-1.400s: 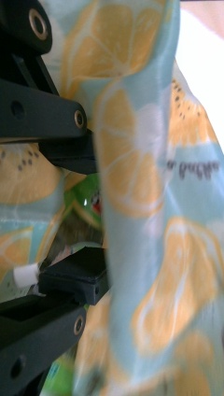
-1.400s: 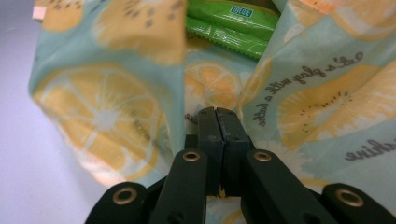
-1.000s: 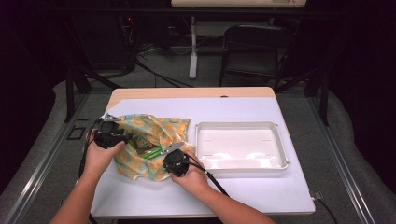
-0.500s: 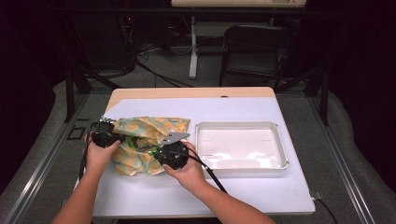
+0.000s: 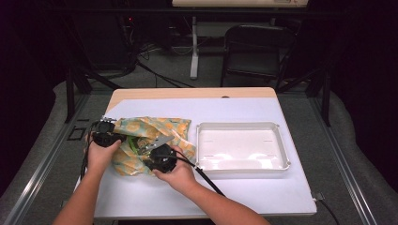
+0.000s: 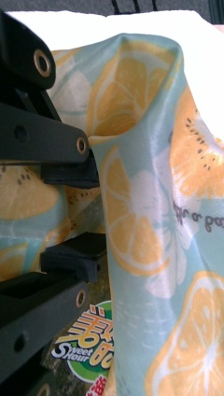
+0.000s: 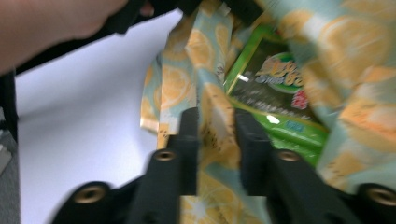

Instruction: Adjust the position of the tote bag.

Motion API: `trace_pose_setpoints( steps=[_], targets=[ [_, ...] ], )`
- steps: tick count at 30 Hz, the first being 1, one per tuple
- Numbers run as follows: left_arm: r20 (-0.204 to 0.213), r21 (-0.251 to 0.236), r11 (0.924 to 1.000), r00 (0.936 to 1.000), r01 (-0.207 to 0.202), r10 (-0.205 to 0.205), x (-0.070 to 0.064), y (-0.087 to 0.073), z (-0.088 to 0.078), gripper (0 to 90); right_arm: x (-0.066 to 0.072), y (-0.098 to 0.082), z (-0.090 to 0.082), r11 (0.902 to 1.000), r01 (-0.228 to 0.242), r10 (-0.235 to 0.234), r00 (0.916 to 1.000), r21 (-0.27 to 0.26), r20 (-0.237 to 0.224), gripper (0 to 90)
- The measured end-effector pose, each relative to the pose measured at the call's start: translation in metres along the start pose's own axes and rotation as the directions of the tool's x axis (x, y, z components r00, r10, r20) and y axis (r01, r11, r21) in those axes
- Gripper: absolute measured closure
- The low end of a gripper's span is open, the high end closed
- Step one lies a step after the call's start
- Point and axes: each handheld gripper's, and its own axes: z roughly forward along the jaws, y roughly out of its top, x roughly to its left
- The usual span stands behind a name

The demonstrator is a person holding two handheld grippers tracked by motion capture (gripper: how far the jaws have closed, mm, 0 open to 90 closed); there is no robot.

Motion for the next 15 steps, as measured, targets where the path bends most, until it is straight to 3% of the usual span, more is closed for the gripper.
trace_pose_setpoints(
  steps=[3,10,13,15],
  targets=[
    [0.007,-0.005,0.9999,0.9999,0.015,-0.015,0.001,0.000,0.000,66.8,0.004,-0.005,0.008,0.9997,0.005,-0.005,0.9996,0.022,-0.028,89.6],
    [0.024,0.014,0.9992,0.9990,0.037,-0.037,0.008,0.000,0.003,68.3,0.006,-0.021,0.025,0.9912,0.021,-0.015,0.9988,0.130,-0.046,90.0],
    [0.049,0.017,0.9984,0.9973,0.054,-0.054,0.006,0.000,0.002,65.7,0.003,-0.025,0.028,0.9887,0.009,-0.003,0.9991,0.150,-0.042,90.0],
    [0.076,0.005,0.9992,0.9962,0.041,-0.041,0.001,0.000,-0.002,62.2,0.002,-0.027,0.028,0.9900,-0.004,0.009,0.9992,0.141,-0.039,89.9]
  ],
)
